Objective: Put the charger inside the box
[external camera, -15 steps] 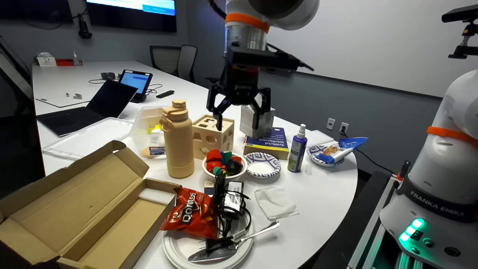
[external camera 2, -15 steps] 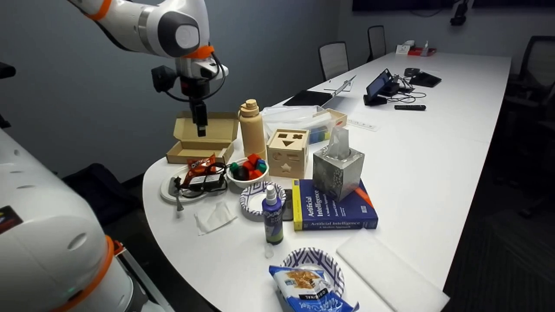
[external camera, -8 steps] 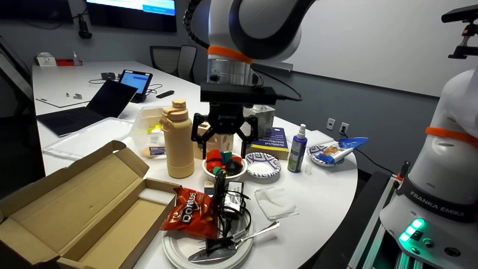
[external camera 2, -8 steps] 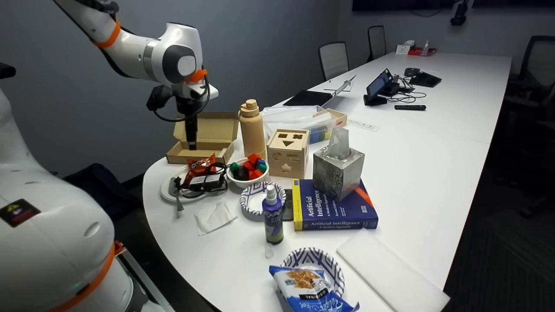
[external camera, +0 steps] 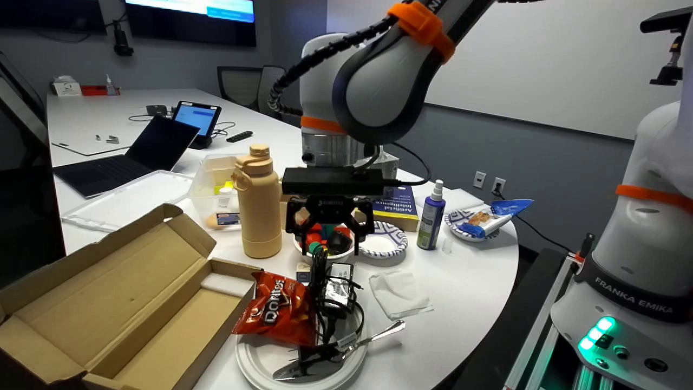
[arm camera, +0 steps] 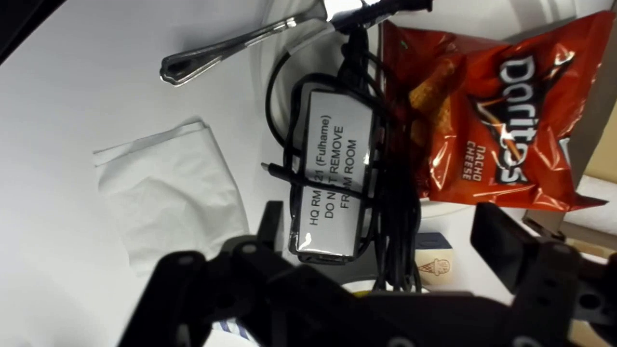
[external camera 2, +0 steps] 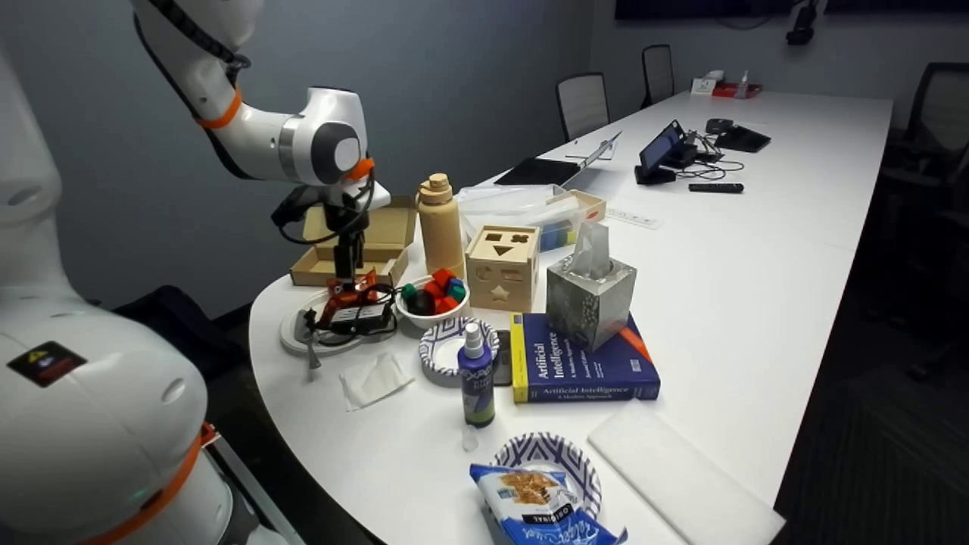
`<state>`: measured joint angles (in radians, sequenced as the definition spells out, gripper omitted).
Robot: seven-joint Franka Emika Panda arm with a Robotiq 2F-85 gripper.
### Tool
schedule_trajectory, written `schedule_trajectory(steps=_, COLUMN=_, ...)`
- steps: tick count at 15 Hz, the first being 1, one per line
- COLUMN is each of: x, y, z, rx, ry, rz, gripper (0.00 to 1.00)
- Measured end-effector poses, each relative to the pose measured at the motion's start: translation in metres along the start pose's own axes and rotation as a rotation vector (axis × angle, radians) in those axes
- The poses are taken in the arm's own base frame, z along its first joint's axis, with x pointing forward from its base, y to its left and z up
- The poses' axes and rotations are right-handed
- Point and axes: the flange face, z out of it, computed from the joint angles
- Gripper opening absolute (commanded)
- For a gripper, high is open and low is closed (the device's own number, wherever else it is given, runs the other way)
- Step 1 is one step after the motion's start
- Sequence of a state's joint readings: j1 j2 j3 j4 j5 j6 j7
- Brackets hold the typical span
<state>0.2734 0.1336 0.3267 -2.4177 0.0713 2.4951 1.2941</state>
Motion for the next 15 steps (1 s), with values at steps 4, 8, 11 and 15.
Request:
schedule_trajectory(steps=4, x=0.005, y=0.001, z=0.026, rx=-0.016, ry=-0.014, rz=0.045, gripper=1.0)
schedule_trajectory(steps=8, x=0.002, y=0.0, z=0.046, rx=-0.021, ry=-0.022, rz=0.056, gripper=1.0)
schedule_trajectory(steps=11, x=0.002, y=0.0, z=0.06, rx=-0.023, ry=-0.027, rz=0.057, gripper=1.0)
schedule_trajectory(steps=15, x=0.005, y=0.002, z=0.075, rx=-0.035, ry=-0.034, rz=0.059, gripper=1.0)
